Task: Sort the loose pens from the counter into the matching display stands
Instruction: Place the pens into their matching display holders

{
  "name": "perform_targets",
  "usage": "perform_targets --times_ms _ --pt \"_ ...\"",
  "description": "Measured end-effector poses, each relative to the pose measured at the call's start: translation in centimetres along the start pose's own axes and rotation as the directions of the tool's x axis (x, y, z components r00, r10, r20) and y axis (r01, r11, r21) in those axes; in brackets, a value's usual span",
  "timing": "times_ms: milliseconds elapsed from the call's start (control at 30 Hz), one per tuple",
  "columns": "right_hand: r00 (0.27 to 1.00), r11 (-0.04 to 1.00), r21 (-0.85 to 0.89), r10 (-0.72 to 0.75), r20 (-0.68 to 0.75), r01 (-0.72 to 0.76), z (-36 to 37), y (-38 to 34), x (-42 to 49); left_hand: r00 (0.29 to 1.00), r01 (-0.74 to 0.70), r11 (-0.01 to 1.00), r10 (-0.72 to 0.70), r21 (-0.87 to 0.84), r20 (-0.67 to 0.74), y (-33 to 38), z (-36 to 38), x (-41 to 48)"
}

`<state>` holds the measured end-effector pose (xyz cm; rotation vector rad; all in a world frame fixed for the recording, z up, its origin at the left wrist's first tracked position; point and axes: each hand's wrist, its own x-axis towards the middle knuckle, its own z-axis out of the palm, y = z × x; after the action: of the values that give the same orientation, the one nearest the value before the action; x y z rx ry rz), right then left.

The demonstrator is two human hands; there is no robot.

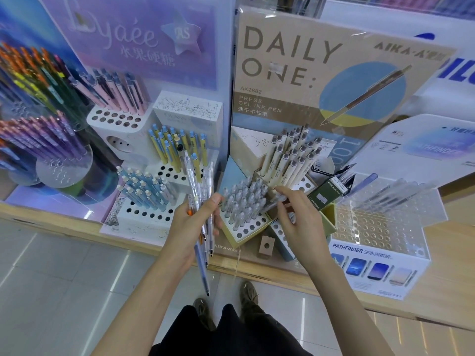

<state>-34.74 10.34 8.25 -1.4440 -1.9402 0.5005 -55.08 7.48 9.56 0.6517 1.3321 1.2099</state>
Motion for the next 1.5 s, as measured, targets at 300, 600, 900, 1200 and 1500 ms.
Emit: perform_targets --times_ms 300,600,900,1200,1500 --pt "0.997 0.978 -0.204 0.057 0.043 -0.047 1.5 -0.5 0.4 1.0 -0.003 0.999 0.004 -0.033 0.023 0.3 0.0 -0.2" --pt "0.976 0.939 -0.321 0.055 -0.213 -0.123 2.5 -1.2 0.3 0.998 -0.03 0.999 0.031 -0.024 0.054 0.6 -0.3 -0.8" --pt "0.99 0.97 -0.234 0.036 -0.138 -0.068 1.5 -2.3 0.1 0.998 -0.027 0.994 0.033 -0.105 0.053 0.5 -0.3 -1.1" --pt "0.856 0.643 0.574 0.3 0.421 -0.507 0.6 -8.6 3.0 0.973 0.01 0.998 0.005 -0.063 0.23 0.9 0.1 -1.5" --pt "0.908 0.705 0.578 0.256 0.333 -0.411 0.2 -7.4 2.2 0.981 0.051 0.998 -0.043 -0.035 0.191 -0.2 0.1 -1.3"
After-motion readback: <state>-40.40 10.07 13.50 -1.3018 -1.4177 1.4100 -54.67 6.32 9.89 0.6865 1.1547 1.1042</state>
